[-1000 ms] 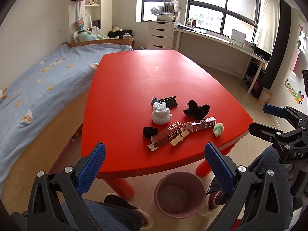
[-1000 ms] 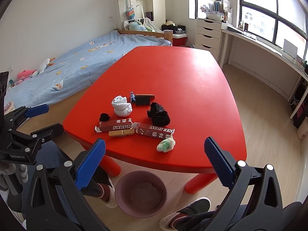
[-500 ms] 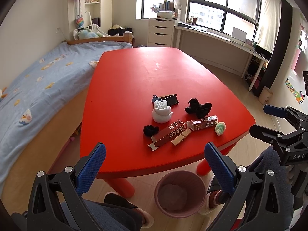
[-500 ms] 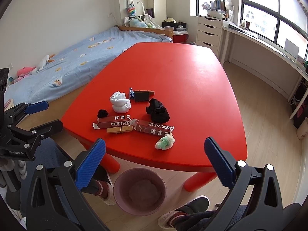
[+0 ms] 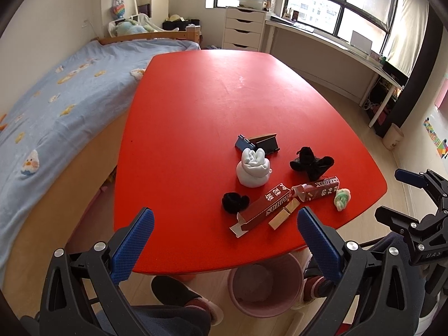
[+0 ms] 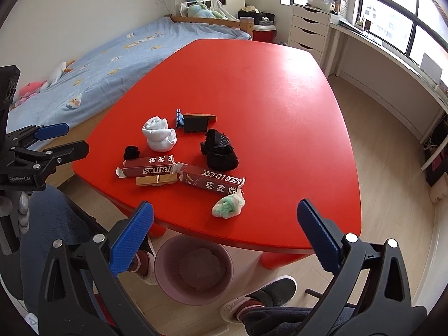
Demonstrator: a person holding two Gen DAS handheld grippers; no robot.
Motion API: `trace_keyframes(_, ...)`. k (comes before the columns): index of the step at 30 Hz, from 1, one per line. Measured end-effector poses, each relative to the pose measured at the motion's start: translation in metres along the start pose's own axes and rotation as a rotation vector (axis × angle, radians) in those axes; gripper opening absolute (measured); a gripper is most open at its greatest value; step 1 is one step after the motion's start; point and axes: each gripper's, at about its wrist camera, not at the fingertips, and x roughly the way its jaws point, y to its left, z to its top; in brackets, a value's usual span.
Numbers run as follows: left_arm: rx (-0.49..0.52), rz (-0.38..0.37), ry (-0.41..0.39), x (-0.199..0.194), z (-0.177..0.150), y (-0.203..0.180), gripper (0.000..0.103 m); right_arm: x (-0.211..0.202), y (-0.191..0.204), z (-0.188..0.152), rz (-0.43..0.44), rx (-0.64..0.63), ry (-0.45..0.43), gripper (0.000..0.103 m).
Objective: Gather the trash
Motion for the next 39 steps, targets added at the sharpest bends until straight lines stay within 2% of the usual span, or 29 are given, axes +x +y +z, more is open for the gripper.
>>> trace_keyframes(8,-0.058,-0.012,0.161,0.047,0.022,0.011,0.098,0.029,-0.009,0.007,-0.016,0.03,0.081,0.1)
trace_keyframes(13,-0.141,0.006,0.259,0.074,0.027,0.017,0.098,0.047,-0.01,0.004,-0.031,0.033,0.124,0.1)
trace_keyframes(18,-0.131,0.043,0.332,0.094,0.026,0.011,0.098,0.063,-0.01,0.001,-0.032,0.046,0.16,0.1)
trace_keyframes(27,-0.148,0.087,0.37,0.109,0.023,0.009,0.098,0.076,-0.013,0.0,-0.039,0.061,0.179,0.1)
trace_keyframes(33,-0.133,0.109,0.362,0.109,0.024,0.004,0.098,0.08,-0.01,-0.001,-0.041,0.057,0.186,0.1)
trace_keyframes(34,-0.131,0.112,0.361,0.108,0.023,0.003,0.098,0.08,-0.01,-0.001,-0.039,0.056,0.186,0.096)
trace_keyframes(35,-0.126,0.113,0.36,0.108,0.023,0.003,0.098,0.081,-0.01,-0.001,-0.038,0.057,0.187,0.084)
trace_keyframes(38,-0.108,0.125,0.348,0.11,0.024,0.008,0.092,0.083,-0.009,-0.002,-0.04,0.057,0.193,0.072)
trace_keyframes(39,-0.102,0.13,0.342,0.109,0.024,0.007,0.086,0.083,-0.008,-0.003,-0.037,0.056,0.196,0.069)
